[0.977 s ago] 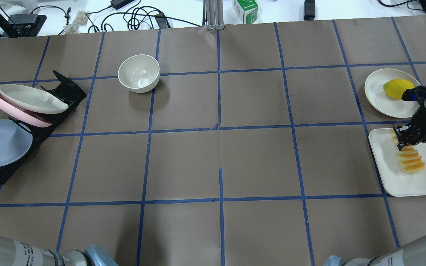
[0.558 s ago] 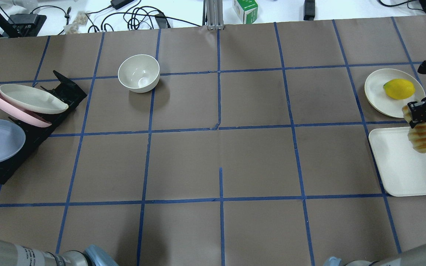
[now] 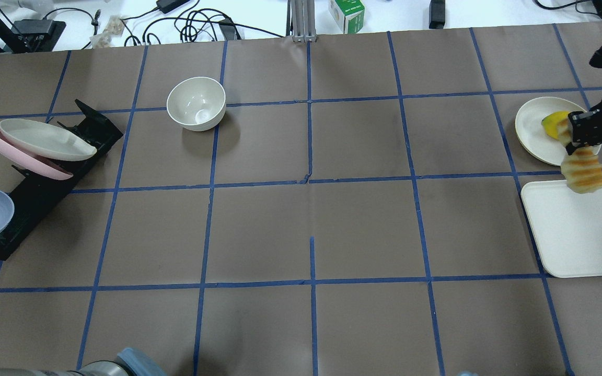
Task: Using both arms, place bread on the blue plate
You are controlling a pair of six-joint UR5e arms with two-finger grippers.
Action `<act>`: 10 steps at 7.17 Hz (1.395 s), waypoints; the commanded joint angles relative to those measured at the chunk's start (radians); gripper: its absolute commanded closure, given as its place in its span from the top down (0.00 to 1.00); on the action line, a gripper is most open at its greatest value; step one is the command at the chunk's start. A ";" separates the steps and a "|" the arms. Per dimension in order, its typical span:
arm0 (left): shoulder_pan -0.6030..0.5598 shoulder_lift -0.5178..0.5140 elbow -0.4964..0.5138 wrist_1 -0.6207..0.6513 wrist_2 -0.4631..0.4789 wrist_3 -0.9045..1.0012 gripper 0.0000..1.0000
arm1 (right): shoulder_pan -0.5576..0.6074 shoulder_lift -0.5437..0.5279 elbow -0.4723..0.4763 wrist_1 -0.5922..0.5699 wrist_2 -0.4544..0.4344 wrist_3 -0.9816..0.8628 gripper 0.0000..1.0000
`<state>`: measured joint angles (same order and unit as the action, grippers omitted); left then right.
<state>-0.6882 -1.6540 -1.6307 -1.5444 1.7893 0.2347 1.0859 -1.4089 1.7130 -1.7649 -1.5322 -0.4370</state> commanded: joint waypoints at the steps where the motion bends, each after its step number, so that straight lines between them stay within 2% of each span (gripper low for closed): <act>1: -0.063 0.109 -0.062 -0.153 -0.199 -0.012 0.00 | 0.129 -0.033 -0.006 0.013 0.023 0.184 0.00; 3: -0.282 0.140 -0.167 -0.140 -0.234 -0.079 0.00 | 0.219 -0.048 0.002 0.018 0.023 0.318 0.00; 5: -0.541 0.108 -0.199 -0.026 -0.403 -0.095 0.00 | 0.296 -0.042 0.002 0.010 0.026 0.439 0.00; 6: -0.654 0.097 -0.259 0.132 -0.456 -0.170 0.00 | 0.334 -0.041 -0.004 0.005 0.023 0.521 0.00; 7: -0.733 0.073 -0.358 0.358 -0.465 -0.231 0.00 | 0.359 -0.042 -0.004 0.004 0.026 0.562 0.00; 8: -0.802 0.044 -0.448 0.568 -0.516 -0.294 0.00 | 0.380 -0.042 -0.004 0.004 0.026 0.581 0.00; 9: -0.845 -0.002 -0.481 0.724 -0.527 -0.370 0.00 | 0.388 -0.035 -0.001 0.004 0.027 0.589 0.00; 10: -0.897 -0.056 -0.485 0.797 -0.525 -0.455 0.00 | 0.390 -0.018 -0.004 0.002 0.047 0.607 0.00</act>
<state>-1.5201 -1.6508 -2.0876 -0.8861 1.2736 -0.1225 1.4677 -1.4418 1.7102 -1.7613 -1.5005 0.1486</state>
